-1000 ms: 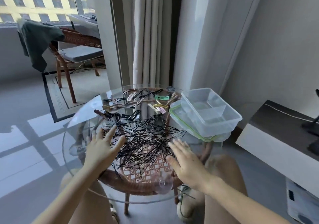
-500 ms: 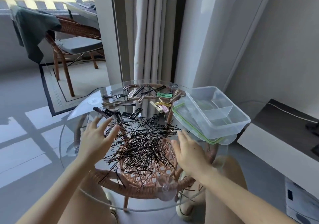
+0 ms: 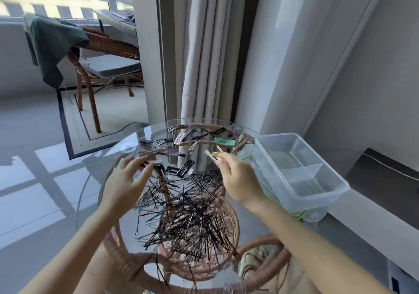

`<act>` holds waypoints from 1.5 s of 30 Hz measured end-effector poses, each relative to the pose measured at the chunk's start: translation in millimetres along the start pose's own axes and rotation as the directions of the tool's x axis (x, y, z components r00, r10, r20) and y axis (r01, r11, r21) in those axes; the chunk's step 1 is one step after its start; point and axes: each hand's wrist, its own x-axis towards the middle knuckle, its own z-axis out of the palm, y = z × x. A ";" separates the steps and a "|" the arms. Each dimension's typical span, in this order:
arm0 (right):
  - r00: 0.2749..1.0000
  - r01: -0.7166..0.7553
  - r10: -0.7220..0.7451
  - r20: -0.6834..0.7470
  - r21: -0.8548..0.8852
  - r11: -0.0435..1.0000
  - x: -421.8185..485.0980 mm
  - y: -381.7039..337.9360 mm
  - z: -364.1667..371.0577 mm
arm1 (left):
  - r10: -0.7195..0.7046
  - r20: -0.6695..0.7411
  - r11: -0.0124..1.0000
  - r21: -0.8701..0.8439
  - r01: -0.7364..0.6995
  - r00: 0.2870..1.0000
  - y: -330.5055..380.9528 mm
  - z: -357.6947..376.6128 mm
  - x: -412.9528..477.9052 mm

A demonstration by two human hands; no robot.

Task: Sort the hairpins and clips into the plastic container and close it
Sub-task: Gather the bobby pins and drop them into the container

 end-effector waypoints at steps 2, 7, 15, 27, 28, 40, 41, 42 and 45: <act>0.992 -0.099 0.095 -0.078 -0.046 0.994 38.2 12.0 3.7 | -0.043 -0.001 0.999 0.031 0.043 0.999 -6.8 -0.1 22.9; 0.905 -0.419 0.391 -0.168 -0.195 0.887 129.1 54.1 24.5 | -0.150 0.039 0.984 0.099 0.146 0.988 -33.8 13.6 90.4; 0.890 -0.420 0.454 -0.047 -0.475 0.774 172.3 80.2 65.8 | -0.052 0.263 0.985 0.171 0.007 0.963 -11.9 43.5 134.5; 0.977 -0.184 0.165 -0.132 -0.148 0.972 168.6 35.6 55.2 | 0.079 0.136 0.972 -0.232 -0.046 0.988 7.3 24.6 157.4; 0.955 -0.248 0.209 -0.209 -0.180 0.952 182.1 51.0 52.9 | 0.059 0.141 0.984 -0.175 -0.034 0.988 6.3 28.1 170.1; 0.925 -0.152 0.170 0.340 -0.079 0.985 188.2 56.7 97.3 | 0.169 0.521 0.980 -0.178 -0.087 0.837 24.0 69.2 191.0; 0.917 -0.143 0.152 0.368 -0.051 0.988 184.1 50.9 98.6 | 0.154 0.520 0.979 -0.197 -0.057 0.841 22.5 66.4 184.8; 0.913 -0.131 0.134 0.386 -0.035 0.991 178.8 46.1 100.1 | 0.139 0.516 0.977 -0.212 -0.031 0.845 21.4 63.4 177.7; 0.909 -0.107 0.083 0.409 0.036 0.994 160.1 32.5 98.3 | 0.134 0.526 0.965 -0.261 0.009 0.840 17.5 51.7 158.7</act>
